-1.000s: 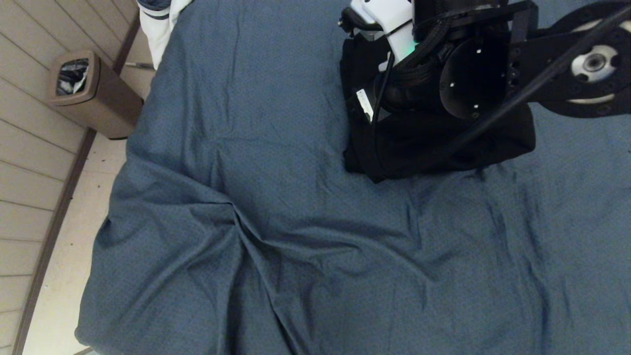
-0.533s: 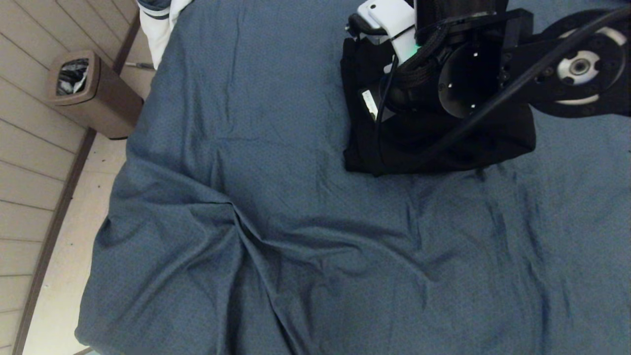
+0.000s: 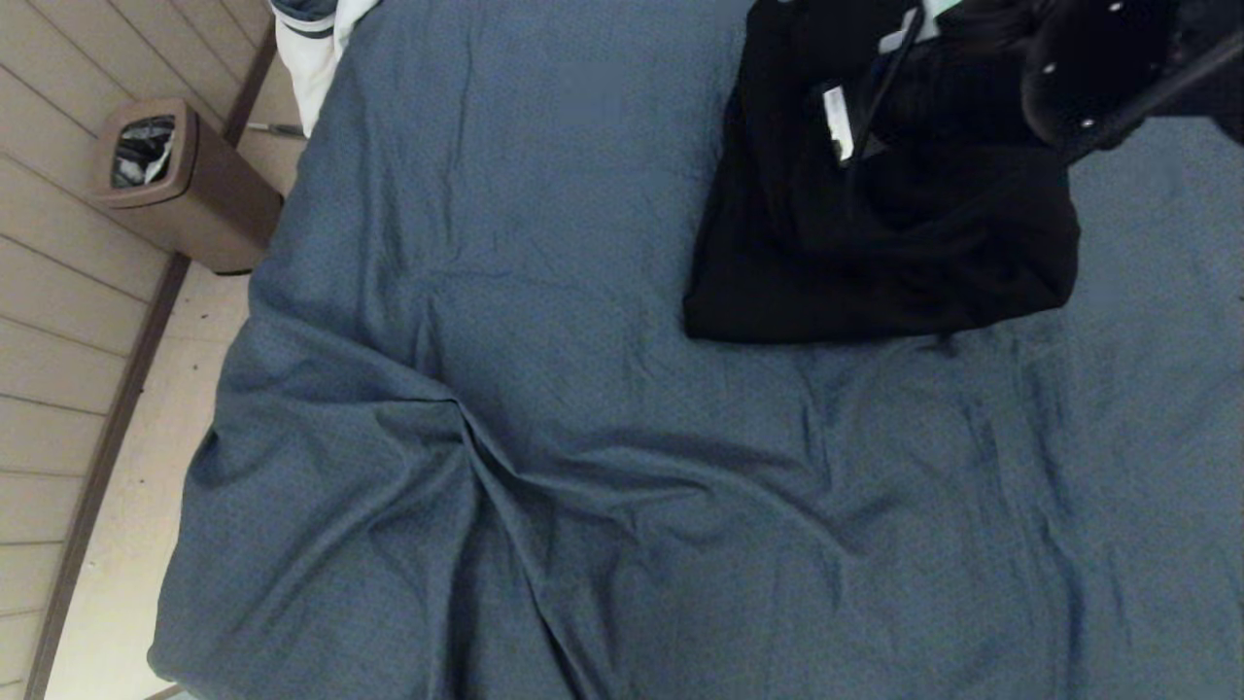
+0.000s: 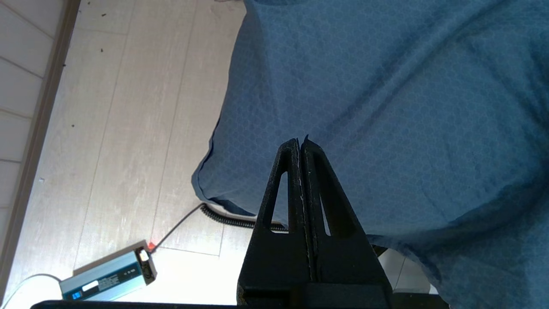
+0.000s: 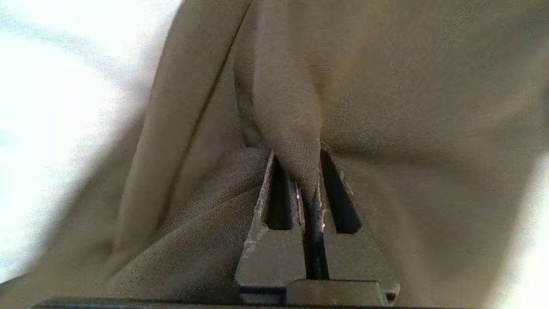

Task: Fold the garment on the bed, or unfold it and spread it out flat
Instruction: Unfold the black sweatshirt

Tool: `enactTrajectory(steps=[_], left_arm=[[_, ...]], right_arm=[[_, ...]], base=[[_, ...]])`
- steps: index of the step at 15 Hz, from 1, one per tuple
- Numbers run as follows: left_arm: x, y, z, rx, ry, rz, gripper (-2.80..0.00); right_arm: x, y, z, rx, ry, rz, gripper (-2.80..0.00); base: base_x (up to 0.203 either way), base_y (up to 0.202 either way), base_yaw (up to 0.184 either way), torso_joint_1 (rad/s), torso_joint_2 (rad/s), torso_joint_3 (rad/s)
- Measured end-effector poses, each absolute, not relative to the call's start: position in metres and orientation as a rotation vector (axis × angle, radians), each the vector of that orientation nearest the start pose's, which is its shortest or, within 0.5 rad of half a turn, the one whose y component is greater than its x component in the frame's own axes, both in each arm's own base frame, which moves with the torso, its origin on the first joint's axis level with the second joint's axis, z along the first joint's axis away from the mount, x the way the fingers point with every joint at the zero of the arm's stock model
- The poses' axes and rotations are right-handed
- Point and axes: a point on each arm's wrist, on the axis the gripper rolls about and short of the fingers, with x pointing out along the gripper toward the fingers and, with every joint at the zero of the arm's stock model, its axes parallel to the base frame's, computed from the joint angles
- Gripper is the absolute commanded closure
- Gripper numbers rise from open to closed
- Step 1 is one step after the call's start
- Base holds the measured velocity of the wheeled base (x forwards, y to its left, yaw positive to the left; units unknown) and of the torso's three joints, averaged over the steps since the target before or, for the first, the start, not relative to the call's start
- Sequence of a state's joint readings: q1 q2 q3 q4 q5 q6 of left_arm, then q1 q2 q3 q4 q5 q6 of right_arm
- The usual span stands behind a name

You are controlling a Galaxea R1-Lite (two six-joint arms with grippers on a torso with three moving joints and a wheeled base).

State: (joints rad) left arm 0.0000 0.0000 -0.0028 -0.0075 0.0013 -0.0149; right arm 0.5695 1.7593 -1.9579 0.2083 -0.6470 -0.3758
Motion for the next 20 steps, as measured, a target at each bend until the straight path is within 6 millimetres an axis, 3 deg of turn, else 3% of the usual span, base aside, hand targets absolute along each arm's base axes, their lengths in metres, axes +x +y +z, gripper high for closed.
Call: enactTrajectory(steps=[3,6,13,20], left_arm=[[-0.023,0.0,0.077,-0.016,-0.011,0.001,0.0],[-0.023,0.0,0.077,-0.016,-0.012,0.001,0.0],[-0.023,0.0,0.077,-0.016,-0.011,0.001,0.0],[-0.023,0.0,0.077,-0.017,-0.011,0.001,0.0]], right_arm=[[0.257,0.108,0.424,-0.352,-0.015,-0.197,0.0],[0.236,0.065,0.433,-0.339,-0.029,-0.283,0.0],[0.186,-0.023,0.386,-0.358,0.085,-0.411,0.0],[0.172,-0.077,0.351,-0.322,0.098,-0.497,0.0]], base=[[0.0,0.0,0.0,0.0,0.0,0.0],[0.0,0.0,0.0,0.0,0.0,0.0],[0.0,0.0,0.0,0.0,0.0,0.0],[0.0,0.0,0.0,0.0,0.0,0.0]])
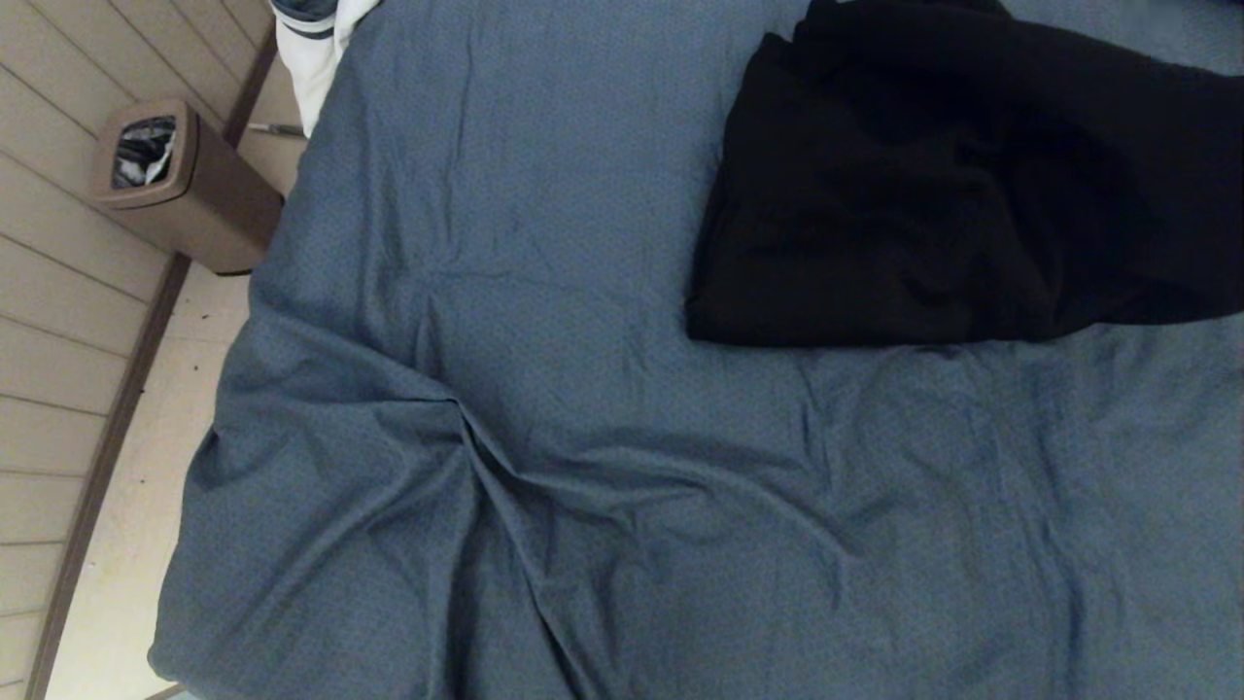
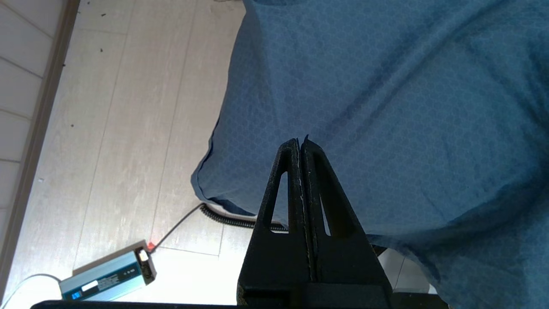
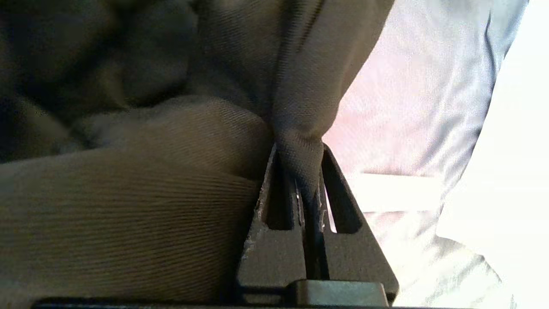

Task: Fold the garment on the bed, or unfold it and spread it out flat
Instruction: Unfold the black sweatshirt

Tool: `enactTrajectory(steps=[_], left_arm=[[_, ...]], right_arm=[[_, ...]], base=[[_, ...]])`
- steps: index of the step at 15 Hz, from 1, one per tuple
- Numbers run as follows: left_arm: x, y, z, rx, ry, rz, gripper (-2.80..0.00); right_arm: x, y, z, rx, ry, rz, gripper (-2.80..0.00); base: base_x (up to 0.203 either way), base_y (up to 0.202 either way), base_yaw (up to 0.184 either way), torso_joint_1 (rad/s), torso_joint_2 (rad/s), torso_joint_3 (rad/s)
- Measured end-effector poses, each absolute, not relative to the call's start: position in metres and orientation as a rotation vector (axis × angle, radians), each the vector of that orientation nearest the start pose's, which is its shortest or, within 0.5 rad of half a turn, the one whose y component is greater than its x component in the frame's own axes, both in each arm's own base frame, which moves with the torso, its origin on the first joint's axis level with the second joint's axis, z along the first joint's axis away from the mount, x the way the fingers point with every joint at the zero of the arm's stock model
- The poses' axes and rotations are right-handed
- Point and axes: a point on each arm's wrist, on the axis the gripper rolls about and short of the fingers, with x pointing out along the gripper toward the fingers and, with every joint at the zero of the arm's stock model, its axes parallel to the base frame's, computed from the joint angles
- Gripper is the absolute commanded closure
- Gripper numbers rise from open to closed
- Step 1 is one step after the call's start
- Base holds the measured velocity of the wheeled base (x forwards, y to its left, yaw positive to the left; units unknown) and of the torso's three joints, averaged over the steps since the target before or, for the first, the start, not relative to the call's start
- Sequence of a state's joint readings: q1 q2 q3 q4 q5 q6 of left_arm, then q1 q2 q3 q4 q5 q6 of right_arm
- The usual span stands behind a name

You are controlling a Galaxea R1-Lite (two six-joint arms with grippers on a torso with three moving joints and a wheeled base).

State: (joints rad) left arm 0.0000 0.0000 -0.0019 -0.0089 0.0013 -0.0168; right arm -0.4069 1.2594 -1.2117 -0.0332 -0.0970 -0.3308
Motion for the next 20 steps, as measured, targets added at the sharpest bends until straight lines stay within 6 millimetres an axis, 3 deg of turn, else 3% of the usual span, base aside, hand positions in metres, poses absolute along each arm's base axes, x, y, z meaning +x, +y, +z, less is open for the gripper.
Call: enactTrajectory(steps=[5,9,20], left_arm=[[-0.023,0.0,0.077,-0.017,-0.011,0.001,0.0],[-0.023,0.0,0.077,-0.017,-0.011,0.001,0.0],[-0.023,0.0,0.077,-0.016,-0.01,0.001,0.0]], right_arm=[[0.177,-0.119,0.336,-0.281,0.122,-0.539,0.0],[0.18,-0.141,0.319,-0.272,0.132,-0.549,0.0],[0.176,-0.147,0.312,-0.193,0.119,-0.47,0.0]], base=[[0.0,0.0,0.0,0.0,0.0,0.0],[0.0,0.0,0.0,0.0,0.0,0.0],[0.0,0.0,0.0,0.0,0.0,0.0]])
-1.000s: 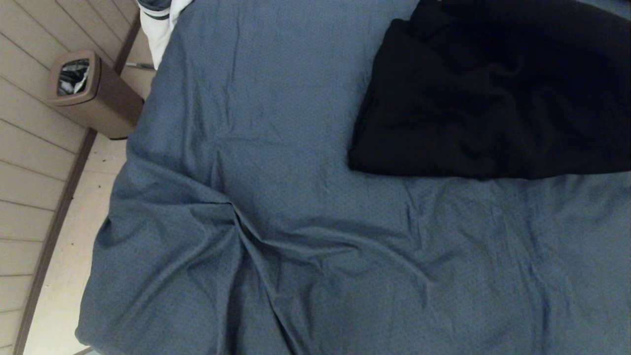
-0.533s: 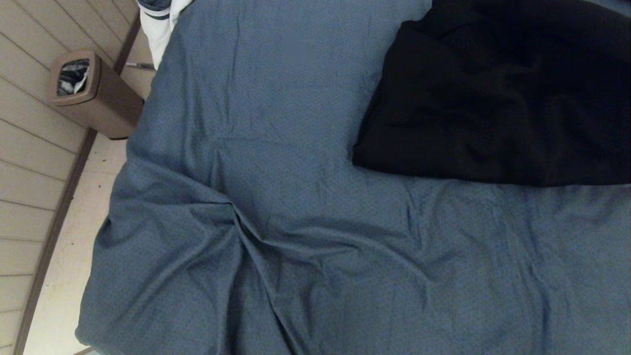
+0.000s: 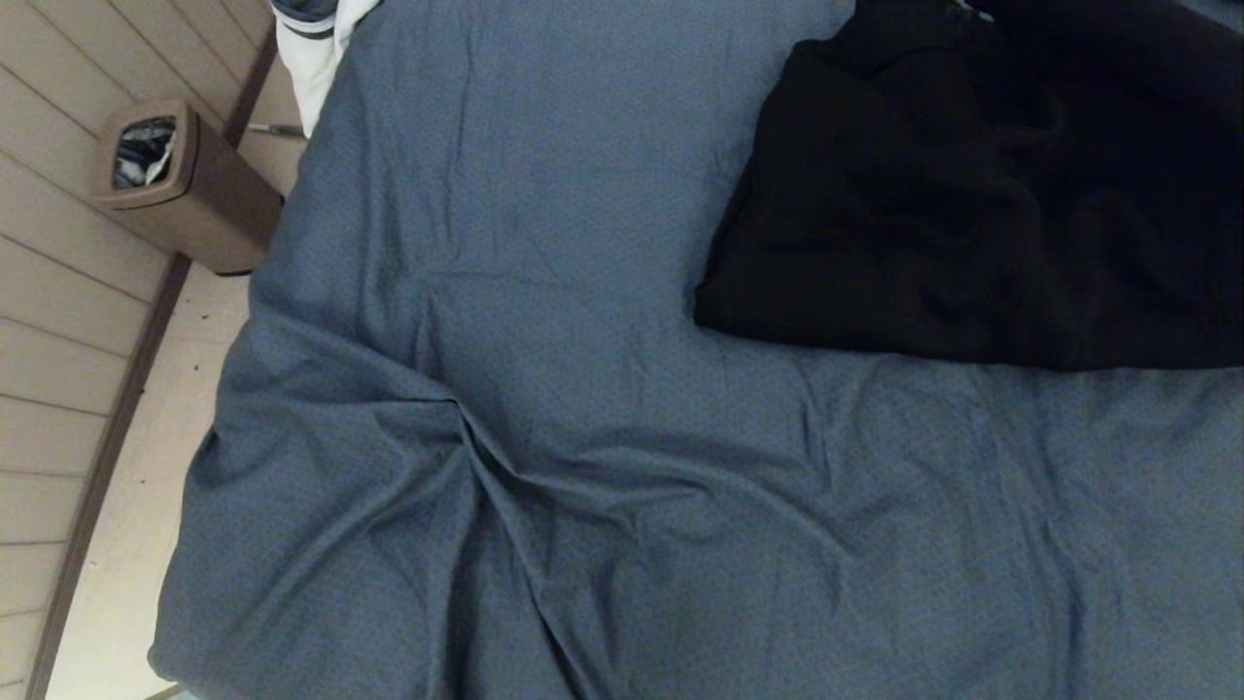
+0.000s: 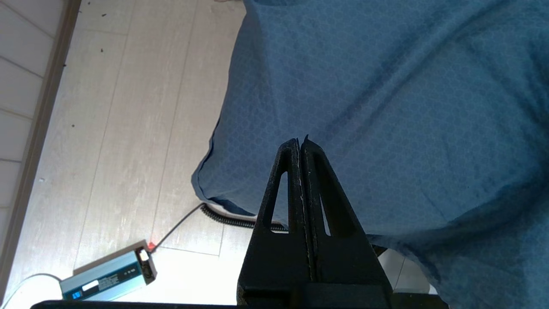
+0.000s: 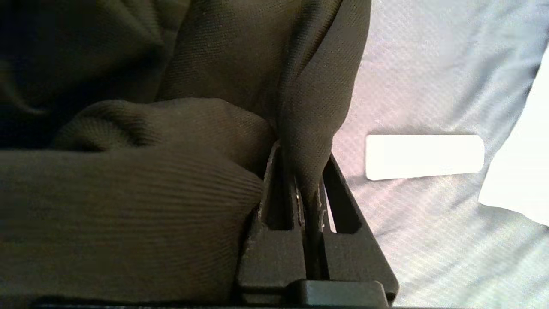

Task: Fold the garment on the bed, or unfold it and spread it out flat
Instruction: Unfold the black sweatshirt

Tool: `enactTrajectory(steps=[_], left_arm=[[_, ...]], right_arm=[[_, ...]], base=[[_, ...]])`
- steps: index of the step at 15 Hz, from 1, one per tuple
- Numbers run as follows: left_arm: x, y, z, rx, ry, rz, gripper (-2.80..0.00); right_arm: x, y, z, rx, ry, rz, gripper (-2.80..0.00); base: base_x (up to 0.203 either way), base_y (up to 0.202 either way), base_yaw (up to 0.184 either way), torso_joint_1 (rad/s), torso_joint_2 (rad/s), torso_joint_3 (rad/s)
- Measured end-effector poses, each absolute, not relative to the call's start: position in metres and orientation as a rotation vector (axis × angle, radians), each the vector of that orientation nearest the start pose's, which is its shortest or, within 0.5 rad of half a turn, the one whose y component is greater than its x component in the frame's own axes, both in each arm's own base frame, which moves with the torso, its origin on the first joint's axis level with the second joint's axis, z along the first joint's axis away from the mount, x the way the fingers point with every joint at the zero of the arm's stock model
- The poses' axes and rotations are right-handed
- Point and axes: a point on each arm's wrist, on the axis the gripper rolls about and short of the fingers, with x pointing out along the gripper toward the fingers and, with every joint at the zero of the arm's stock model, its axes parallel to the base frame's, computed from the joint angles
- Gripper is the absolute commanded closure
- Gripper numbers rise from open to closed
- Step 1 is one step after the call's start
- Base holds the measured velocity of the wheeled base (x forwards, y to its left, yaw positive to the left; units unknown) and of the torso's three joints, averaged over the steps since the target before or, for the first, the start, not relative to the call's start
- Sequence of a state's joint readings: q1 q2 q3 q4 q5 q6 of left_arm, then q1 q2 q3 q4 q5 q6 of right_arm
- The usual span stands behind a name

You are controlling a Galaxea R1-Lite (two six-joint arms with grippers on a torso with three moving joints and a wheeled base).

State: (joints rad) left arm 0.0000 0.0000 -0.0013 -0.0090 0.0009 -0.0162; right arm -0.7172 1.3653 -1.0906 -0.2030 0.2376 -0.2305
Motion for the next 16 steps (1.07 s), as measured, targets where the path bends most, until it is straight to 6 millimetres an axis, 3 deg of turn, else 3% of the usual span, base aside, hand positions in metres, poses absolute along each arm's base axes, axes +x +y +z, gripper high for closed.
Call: enactTrajectory(steps=[16], left_arm=[[-0.0229,0.0,0.0766,-0.016,-0.01,0.001,0.0]], right_arm=[[0.1739,-0.1519,0.3054,-0.169,0.095,-0.493,0.0]], base=[[0.0,0.0,0.0,0.0,0.0,0.0]])
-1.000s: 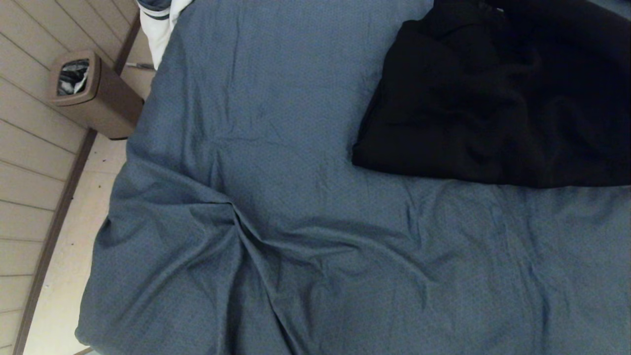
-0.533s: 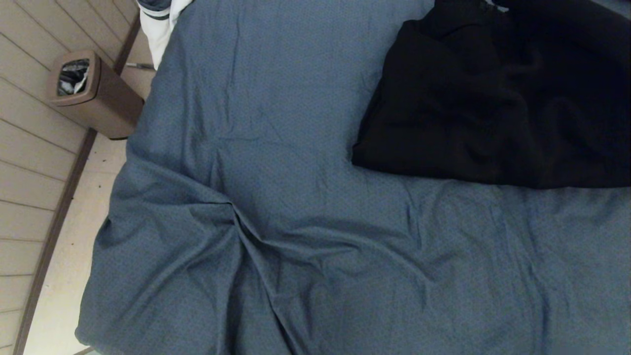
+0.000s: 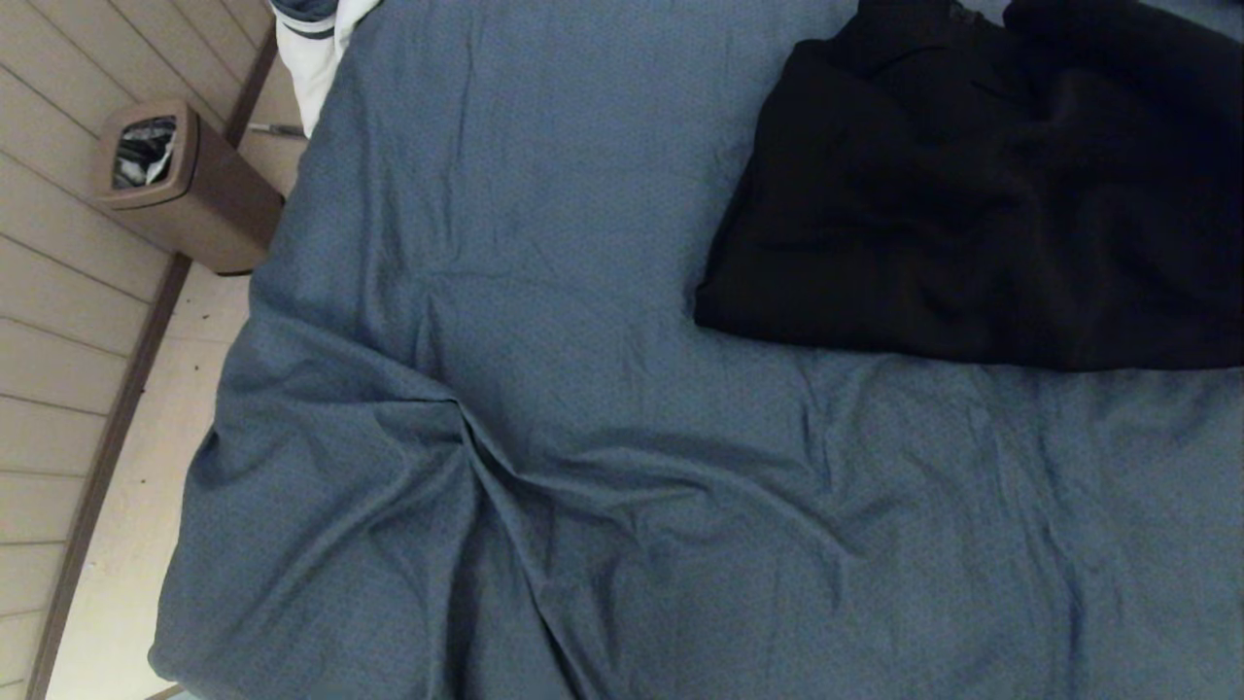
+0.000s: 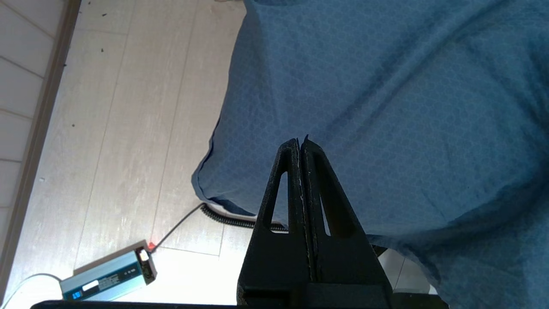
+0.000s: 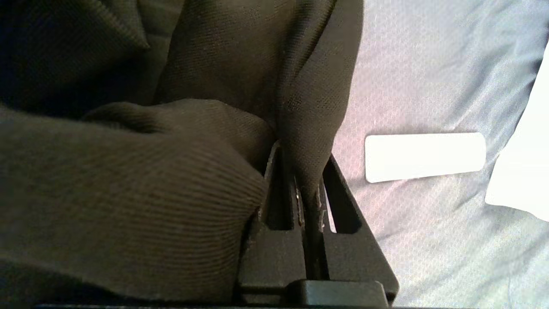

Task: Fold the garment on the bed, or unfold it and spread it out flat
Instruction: Unfold the black sweatshirt

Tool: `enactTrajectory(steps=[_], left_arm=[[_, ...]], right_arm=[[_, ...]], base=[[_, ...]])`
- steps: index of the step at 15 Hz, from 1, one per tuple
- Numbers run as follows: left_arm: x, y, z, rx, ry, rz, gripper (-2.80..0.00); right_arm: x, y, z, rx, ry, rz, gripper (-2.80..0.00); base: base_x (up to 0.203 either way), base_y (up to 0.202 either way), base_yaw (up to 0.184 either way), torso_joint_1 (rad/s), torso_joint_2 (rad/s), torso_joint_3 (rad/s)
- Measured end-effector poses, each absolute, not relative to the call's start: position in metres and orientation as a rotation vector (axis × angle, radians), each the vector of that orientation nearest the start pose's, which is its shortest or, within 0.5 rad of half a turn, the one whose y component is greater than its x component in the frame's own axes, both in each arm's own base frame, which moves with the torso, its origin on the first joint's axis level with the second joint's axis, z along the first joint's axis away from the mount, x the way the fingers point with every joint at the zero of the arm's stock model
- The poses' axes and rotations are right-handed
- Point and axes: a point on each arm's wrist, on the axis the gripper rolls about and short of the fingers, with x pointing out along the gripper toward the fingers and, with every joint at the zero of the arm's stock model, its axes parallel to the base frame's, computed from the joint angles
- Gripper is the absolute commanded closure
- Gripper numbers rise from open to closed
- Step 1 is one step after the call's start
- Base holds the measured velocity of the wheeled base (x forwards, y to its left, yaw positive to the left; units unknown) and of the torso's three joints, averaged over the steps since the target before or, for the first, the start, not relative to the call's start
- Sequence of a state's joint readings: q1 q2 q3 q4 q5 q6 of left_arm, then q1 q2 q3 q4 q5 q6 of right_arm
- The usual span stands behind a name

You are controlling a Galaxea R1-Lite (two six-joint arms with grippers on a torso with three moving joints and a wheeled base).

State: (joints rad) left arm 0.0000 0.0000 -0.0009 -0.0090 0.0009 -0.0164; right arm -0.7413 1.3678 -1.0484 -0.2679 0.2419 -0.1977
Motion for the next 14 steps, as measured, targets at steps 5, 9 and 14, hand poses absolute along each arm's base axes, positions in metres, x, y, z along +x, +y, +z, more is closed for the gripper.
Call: enactTrajectory(steps=[5,9,14], left_arm=[[-0.023,0.0,0.077,-0.016,-0.009,0.001,0.0],[-0.023,0.0,0.076,-0.016,-0.009,0.001,0.0],[-0.023,0.0,0.077,-0.016,-0.01,0.001,0.0]], right_arm=[[0.171,-0.151,0.312,-0.138,0.068,-0.509,-2.8],[0.174,-0.153,0.312,-0.055,0.058,-0.482,-2.8],[0.172,-0.144,0.33,0.113,-0.015,-0.449,0.0]], base=[[0.0,0.0,0.0,0.0,0.0,0.0],[0.0,0.0,0.0,0.0,0.0,0.0],[0.0,0.0,0.0,0.0,0.0,0.0]])
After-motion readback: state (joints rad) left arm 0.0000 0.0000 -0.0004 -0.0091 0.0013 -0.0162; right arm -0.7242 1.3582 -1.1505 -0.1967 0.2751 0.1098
